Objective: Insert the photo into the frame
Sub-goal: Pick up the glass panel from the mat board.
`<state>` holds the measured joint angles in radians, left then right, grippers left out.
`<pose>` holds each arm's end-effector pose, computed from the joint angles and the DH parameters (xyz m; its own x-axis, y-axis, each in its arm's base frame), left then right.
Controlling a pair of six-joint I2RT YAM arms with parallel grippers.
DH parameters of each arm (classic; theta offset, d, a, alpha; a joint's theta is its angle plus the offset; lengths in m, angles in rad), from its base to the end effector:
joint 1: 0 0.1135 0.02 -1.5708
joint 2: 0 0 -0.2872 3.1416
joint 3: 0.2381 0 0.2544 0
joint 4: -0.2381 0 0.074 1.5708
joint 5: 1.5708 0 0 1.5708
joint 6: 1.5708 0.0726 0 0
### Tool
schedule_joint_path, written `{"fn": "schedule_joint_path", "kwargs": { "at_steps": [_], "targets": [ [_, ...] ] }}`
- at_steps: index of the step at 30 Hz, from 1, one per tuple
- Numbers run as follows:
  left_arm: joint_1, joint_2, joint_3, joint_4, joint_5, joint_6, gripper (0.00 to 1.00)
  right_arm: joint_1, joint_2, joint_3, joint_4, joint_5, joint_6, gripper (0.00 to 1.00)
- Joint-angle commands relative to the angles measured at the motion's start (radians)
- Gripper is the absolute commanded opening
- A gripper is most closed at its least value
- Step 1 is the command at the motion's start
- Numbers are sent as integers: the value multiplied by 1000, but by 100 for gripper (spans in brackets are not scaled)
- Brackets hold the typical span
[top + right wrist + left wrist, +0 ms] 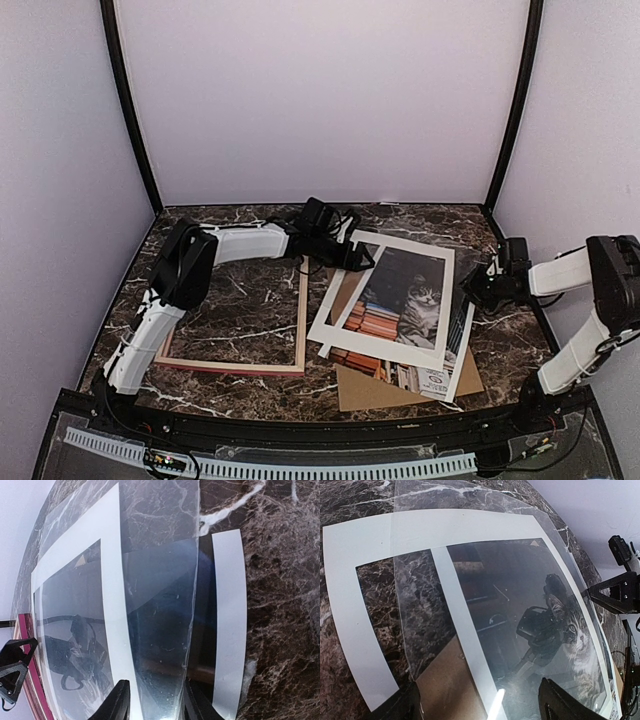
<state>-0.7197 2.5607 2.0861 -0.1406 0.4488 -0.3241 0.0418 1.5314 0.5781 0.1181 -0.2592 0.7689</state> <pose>0.4464 -0.4332 0.1310 -0.6854 0.2192 -0.6944 0.6773 0.5420 -0.4974 0.2965 0.0310 0.1268 -0.6799 0.6443 -0.3501 0.3626 0.7104 0.6032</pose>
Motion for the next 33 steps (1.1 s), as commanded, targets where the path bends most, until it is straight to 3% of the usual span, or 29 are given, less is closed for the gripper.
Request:
{"fn": "schedule_joint_path", "kwargs": {
  "at_steps": [1,10,28,33],
  "targets": [
    [-9,-28,-95,-57,25,-46,84,-5,-42,-28,106,-115,4,33],
    [-10,-55,-148,-20,34,-73,84,-33,-99,-56,207,-258,-19,18],
    [-16,-76,-184,13,50,-98,84,-33,-5,-35,234,-328,-68,16],
    [-22,-84,-197,22,51,-106,84,-29,4,-20,233,-306,-58,10]
  ]
}}
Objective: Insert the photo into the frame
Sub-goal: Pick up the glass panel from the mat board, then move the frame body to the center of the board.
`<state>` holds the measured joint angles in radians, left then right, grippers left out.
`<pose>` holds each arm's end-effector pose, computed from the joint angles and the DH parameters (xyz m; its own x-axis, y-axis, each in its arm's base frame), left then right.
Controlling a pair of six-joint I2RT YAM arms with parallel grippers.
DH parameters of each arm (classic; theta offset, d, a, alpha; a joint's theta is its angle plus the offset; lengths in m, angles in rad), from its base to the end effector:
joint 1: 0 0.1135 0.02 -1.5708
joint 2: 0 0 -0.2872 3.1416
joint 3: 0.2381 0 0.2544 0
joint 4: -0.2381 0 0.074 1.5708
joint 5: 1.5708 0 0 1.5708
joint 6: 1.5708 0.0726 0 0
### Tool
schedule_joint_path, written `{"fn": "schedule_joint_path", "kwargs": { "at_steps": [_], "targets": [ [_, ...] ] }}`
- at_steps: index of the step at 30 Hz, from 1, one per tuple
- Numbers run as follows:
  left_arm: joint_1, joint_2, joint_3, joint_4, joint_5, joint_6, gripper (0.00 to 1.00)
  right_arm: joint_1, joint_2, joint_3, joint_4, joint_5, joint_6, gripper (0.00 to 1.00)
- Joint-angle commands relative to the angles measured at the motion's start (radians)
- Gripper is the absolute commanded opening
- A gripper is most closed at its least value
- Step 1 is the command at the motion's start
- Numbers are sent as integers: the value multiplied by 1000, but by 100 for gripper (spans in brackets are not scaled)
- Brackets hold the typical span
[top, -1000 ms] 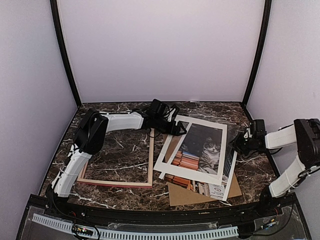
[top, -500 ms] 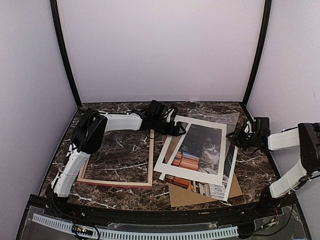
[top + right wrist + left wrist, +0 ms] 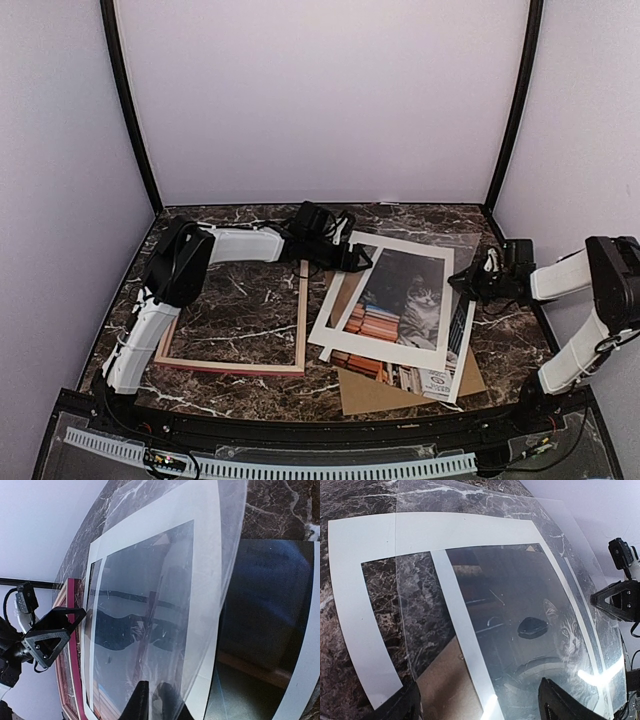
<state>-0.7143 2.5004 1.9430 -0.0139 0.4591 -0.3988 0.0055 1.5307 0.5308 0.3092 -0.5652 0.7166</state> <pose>0.4388 -0.4231 0.1302 -0.7139 0.1582 -0.6821 0.6421 0.5367 -0.5475 0.2966 0.0405 0.1387 -0.7546 0.5505 -0.3571 0.1037 0.6374 0.7636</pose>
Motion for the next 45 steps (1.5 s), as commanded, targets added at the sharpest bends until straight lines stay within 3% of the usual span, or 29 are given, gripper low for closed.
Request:
{"fn": "schedule_joint_path", "kwargs": {
  "at_steps": [1,4,8,14,18,21,27,34,45],
  "targets": [
    [-28,-31,-58,-103,41,-32,84,7,0,32,31,8,-9,8],
    [-28,-55,-85,-81,38,-34,84,8,-22,48,-3,30,-24,0],
    [-26,-135,-149,-39,29,-15,85,4,-88,98,-116,53,-83,0],
    [-14,-391,-298,-29,-53,54,93,4,-202,213,-290,-12,-142,0],
    [30,-553,-384,-131,-174,96,95,4,-254,290,-403,-101,-164,0],
    [79,-646,-421,-299,-316,121,98,4,-284,330,-466,-178,-165,0],
    [301,-804,-522,-517,-438,129,99,15,-338,430,-562,-267,-173,0],
    [541,-784,-618,-581,-479,166,99,62,-358,524,-585,-342,-134,0],
    [622,-584,-564,-602,-539,193,96,99,-374,592,-604,-374,-112,0]
  ]
}}
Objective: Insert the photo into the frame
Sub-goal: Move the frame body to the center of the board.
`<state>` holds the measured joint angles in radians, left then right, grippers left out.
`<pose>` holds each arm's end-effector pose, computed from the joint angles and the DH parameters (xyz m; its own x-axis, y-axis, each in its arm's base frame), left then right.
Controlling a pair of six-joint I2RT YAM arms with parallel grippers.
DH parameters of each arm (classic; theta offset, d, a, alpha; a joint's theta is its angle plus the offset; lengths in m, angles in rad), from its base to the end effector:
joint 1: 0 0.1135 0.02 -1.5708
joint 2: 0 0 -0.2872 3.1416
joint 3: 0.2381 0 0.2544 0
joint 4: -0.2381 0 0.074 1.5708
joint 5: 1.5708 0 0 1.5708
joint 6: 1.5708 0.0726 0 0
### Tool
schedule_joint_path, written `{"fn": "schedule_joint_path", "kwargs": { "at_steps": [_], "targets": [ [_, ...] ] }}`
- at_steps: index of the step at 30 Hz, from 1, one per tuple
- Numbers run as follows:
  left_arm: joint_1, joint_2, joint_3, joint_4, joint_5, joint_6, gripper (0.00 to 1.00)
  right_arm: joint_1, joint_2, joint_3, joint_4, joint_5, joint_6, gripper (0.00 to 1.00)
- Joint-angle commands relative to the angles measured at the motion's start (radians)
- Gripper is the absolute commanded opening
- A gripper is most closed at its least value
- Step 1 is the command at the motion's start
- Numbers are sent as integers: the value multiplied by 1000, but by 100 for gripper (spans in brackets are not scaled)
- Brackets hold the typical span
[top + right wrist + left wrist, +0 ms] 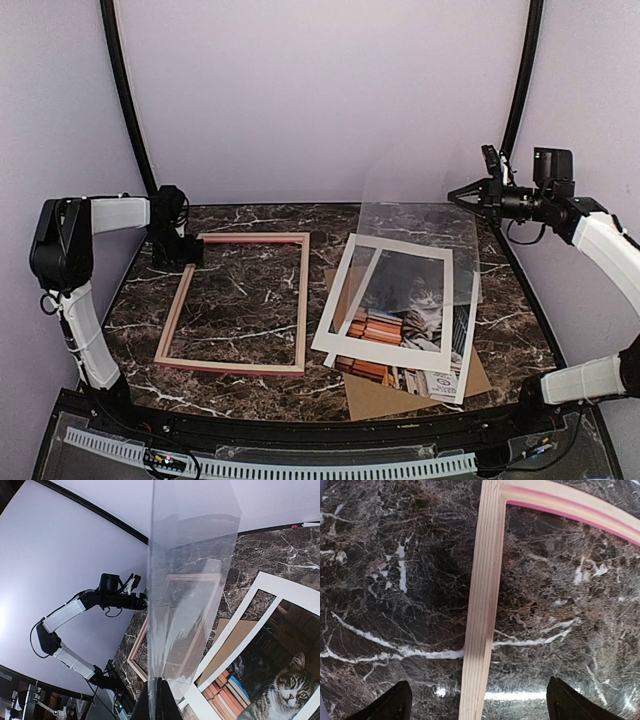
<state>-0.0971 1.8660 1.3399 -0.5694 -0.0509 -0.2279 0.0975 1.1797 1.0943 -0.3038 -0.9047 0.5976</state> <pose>0.4129 -0.0365 0.1858 -0.8787 -0.1411 -0.4560 -0.1282 0.9900 -0.0593 0.2651 0.0833 0.3726 -0.7534 0.2757 -0.5970 -0.4357 0.4706 0.7672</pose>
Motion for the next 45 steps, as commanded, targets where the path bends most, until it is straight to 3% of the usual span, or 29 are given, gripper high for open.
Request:
{"fn": "schedule_joint_path", "kwargs": {
  "at_steps": [1,12,21,33,45],
  "targets": [
    [4,69,45,-49,-25,22,94,7,-24,28,8,-34,8,0],
    [-10,56,-49,-8,28,4,67,7,-8,78,-21,-33,7,0],
    [-77,-5,-164,27,10,-26,52,8,-16,65,-33,-16,2,0],
    [-227,-91,-285,68,7,-103,47,7,-28,48,-40,-1,-2,0],
    [-370,-82,-292,107,45,-137,46,50,-17,90,-66,38,10,0]
  ]
}}
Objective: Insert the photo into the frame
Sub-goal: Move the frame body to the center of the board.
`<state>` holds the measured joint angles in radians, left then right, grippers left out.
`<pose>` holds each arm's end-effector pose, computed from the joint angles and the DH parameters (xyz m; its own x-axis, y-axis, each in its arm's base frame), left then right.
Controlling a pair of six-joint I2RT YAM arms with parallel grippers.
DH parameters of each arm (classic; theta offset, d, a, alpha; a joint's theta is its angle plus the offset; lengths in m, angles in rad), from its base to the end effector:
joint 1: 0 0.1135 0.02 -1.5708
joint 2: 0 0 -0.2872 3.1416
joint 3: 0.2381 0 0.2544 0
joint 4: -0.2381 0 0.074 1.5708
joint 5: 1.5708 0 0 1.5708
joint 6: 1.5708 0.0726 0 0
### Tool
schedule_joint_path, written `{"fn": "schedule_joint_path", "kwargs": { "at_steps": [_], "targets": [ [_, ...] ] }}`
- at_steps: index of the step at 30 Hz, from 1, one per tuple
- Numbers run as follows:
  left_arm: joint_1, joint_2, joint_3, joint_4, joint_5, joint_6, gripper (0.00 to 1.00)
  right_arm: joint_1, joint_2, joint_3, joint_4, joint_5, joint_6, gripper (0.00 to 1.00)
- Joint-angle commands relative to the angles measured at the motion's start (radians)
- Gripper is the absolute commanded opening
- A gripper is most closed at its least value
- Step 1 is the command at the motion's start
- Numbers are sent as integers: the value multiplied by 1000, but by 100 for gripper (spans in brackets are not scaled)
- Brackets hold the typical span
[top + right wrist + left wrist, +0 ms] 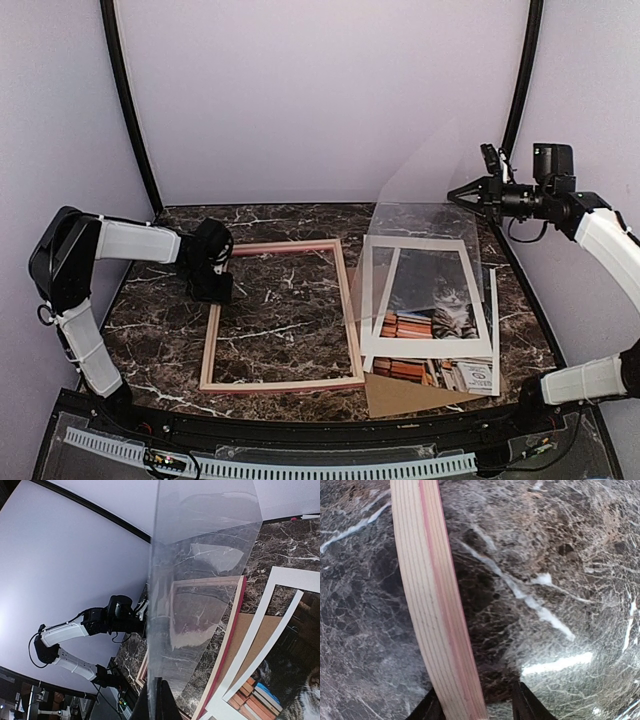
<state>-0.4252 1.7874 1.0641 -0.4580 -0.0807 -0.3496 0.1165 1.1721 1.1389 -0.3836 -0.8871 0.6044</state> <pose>0.3325 -0.1441 0.1399 -0.9230 0.0432 -0.3823 0.0715 0.9956 -0.0600 0.2588 0.0870 0.3814 -0.7727 0.2710 -0.5740 -0.4112 0.4752 0.7779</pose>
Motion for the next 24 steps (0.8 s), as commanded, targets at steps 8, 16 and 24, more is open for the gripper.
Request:
{"fn": "schedule_joint_path", "kwargs": {
  "at_steps": [8,16,24],
  "targets": [
    [-87,27,34,45,186,7,47,118,37,82,5,88,9,0],
    [-88,27,101,36,170,39,64,226,102,151,-7,167,17,0],
    [-31,-119,143,-35,44,58,82,416,228,283,-5,284,40,0]
  ]
}}
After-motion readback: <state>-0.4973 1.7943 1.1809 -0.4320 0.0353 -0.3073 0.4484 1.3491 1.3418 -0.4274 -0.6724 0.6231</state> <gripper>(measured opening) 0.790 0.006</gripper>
